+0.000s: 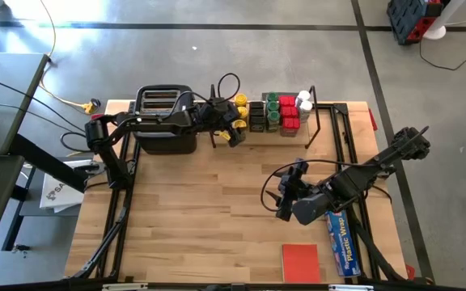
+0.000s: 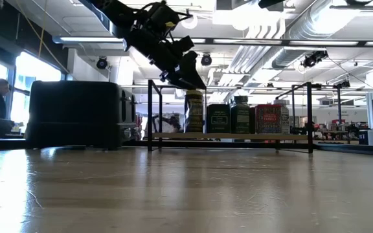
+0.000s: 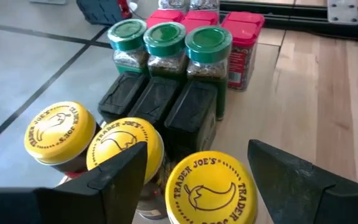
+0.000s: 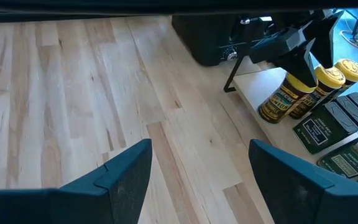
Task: Shelf spices
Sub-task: Put the yellow seasoning bottle on the shelf aligned with the other seasoning bottles
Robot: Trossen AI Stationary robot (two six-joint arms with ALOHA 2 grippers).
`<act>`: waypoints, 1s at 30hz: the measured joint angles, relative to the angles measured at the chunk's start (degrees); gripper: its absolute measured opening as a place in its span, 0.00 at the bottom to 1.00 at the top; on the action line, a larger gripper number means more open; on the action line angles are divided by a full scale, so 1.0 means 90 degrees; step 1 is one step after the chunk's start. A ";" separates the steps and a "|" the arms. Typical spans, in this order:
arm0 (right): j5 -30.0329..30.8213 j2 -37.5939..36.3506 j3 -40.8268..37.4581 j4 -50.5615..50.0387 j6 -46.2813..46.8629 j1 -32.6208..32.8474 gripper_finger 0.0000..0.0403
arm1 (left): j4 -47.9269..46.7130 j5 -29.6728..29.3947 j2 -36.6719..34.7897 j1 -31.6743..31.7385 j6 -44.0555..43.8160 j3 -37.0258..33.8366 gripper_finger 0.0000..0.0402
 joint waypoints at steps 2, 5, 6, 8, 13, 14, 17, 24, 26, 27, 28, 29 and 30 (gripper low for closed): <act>-0.0001 0.0000 0.0000 0.0004 0.0000 0.0000 0.66 | 0.0026 -0.0067 -0.0023 0.0000 0.0001 0.0000 0.69; 0.0000 0.0000 0.0000 0.0004 0.0000 0.0000 0.66 | -0.0006 -0.0045 -0.0222 -0.0070 0.0136 0.0062 0.69; -0.0002 0.0000 0.0000 0.0003 -0.0001 0.0000 0.66 | 0.0002 -0.0049 -0.0342 -0.0121 0.0207 0.0081 0.69; -0.0002 0.0000 0.0000 0.0000 -0.0004 0.0000 0.66 | -0.0136 -0.0058 -0.0622 -0.0249 0.0344 0.0085 0.68; -0.0001 0.0000 0.0000 0.0005 -0.0203 0.0000 0.66 | -0.1189 -0.0051 -0.0939 -0.0397 0.0279 0.0094 0.57; 0.0006 0.0000 0.0000 0.0004 -0.0228 -0.0002 0.66 | -0.1411 -0.0047 -0.0889 -0.0383 0.0227 0.0087 0.54; 0.0217 0.0000 0.0000 0.0007 -0.0373 -0.0019 0.66 | -0.1768 0.0013 -0.0615 -0.0369 0.0199 0.0083 0.42; 0.0340 0.0000 0.0000 0.0009 -0.0391 -0.0019 0.66 | -0.1546 -0.0059 0.0042 -0.0315 0.0347 0.0080 0.21; 0.0335 0.0000 0.0000 0.0007 -0.0358 -0.0013 0.66 | -0.1457 -0.0094 0.0101 -0.0256 0.0384 0.0082 0.17; 0.0333 0.0000 0.0000 0.0010 -0.0342 -0.0012 0.66 | -0.1408 -0.0111 0.0107 -0.0231 0.0383 0.0083 0.16; 0.0332 0.0000 0.0000 0.0011 -0.0341 -0.0012 0.66 | -0.1402 -0.0133 0.0109 -0.0203 0.0389 0.0083 0.15; 0.0333 0.0000 0.0000 0.0007 -0.0341 -0.0012 0.66 | -0.1400 -0.0168 0.0112 -0.0197 0.0393 0.0083 0.14; 0.0330 0.0000 0.0000 0.0010 -0.0342 -0.0012 0.66 | -0.1404 -0.0230 0.0105 -0.0197 0.0395 0.0083 0.13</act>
